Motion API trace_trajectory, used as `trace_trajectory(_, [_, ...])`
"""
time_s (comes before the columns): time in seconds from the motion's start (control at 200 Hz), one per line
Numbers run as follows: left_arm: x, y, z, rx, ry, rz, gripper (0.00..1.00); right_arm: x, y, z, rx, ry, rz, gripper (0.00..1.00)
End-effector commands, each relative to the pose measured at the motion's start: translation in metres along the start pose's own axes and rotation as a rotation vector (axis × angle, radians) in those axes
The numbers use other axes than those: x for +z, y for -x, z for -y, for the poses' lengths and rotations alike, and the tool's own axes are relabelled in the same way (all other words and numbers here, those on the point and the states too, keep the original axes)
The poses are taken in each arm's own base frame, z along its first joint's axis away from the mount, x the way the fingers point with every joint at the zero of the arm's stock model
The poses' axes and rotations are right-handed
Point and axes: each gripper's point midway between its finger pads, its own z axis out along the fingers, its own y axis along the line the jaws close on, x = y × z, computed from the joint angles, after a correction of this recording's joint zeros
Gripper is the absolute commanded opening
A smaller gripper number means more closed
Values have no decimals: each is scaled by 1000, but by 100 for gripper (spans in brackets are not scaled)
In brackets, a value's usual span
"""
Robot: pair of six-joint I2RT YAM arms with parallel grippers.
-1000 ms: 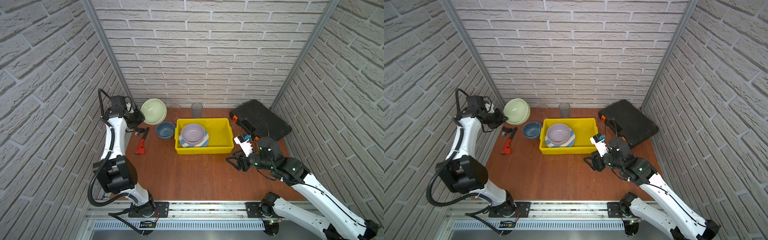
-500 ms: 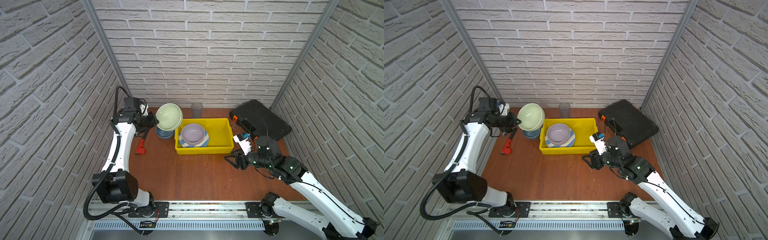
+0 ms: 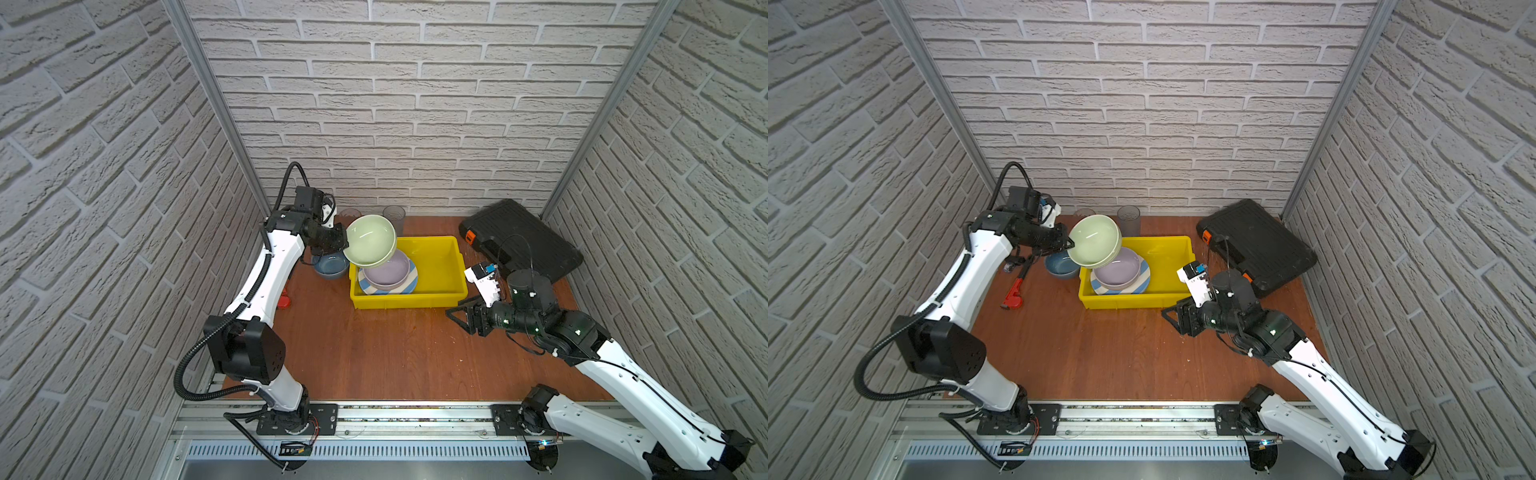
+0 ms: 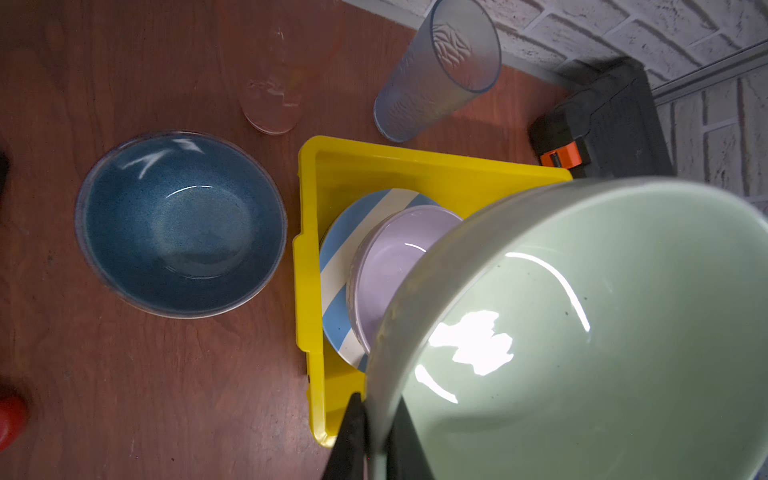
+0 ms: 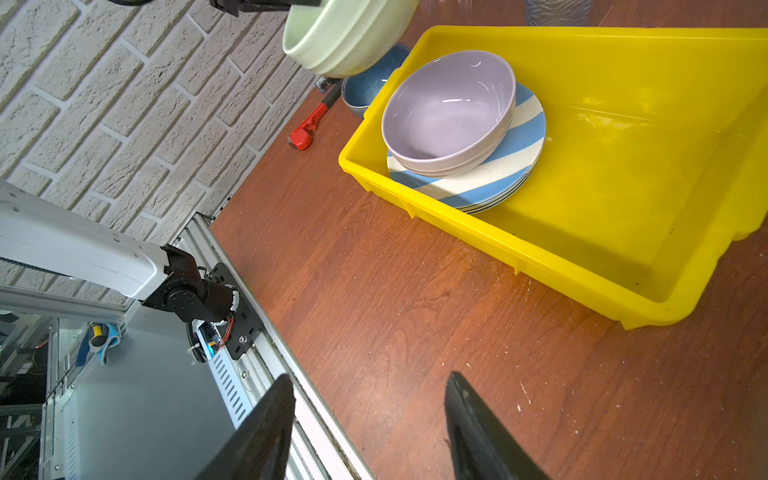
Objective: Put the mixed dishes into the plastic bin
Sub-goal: 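Carry the green bowl with the left gripper over the bin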
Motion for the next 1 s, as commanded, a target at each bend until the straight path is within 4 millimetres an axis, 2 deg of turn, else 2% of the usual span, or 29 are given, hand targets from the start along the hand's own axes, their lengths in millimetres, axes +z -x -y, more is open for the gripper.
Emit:
trace_trajectory(0.0, [-6,27,25,61,-55,90,0,-4,11,-7,-7,24,59,59])
trace_trajectory(0.21, [20,24,38,107,-21,40,0,3,3,-4,3,22,22,59])
trace_trajectory(0.495, [44,17,44,148,60,-1,0,13,-2,-2,19,31,-4,60])
trace_trajectory(0.995, [70,9,48,204,155,-69,0,19,-8,3,16,9,-29,60])
